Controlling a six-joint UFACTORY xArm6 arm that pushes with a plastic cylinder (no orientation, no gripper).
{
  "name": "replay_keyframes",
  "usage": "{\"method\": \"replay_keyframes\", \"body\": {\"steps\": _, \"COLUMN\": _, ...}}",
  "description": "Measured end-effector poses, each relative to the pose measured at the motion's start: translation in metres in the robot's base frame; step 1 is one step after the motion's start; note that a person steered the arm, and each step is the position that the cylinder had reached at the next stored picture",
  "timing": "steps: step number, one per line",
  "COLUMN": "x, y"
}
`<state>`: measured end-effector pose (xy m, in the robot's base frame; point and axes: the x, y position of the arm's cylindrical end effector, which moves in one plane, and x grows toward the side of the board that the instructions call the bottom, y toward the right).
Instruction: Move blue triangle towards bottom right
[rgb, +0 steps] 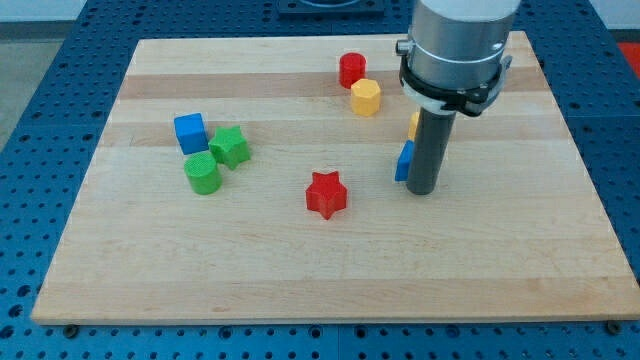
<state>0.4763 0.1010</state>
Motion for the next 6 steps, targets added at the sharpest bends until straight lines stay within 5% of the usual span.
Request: {"method": "replay_keyframes", "body": {"steps": 6, "x": -0.069, "y": 0.002}}
